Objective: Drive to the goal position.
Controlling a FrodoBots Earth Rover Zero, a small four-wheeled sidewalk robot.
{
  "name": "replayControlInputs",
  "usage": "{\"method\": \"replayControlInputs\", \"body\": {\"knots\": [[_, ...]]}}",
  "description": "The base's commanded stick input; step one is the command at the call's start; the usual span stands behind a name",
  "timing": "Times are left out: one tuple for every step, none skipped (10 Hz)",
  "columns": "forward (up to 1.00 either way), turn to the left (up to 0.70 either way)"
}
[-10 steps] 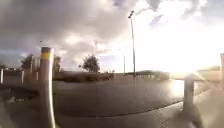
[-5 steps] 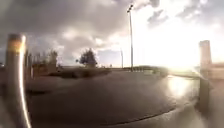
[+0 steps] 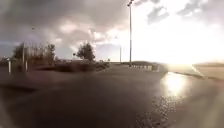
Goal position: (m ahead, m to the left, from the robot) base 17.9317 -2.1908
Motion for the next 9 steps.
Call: {"method": "replayControlInputs", "body": {"knots": [[0.07, -0.27], [0.70, -0.14], [0.70, -0.14], [0.70, -0.14], [0.70, -0.14], [0.70, -0.14], [0.70, -0.14], [0.70, -0.14], [0.70, -0.14]]}}
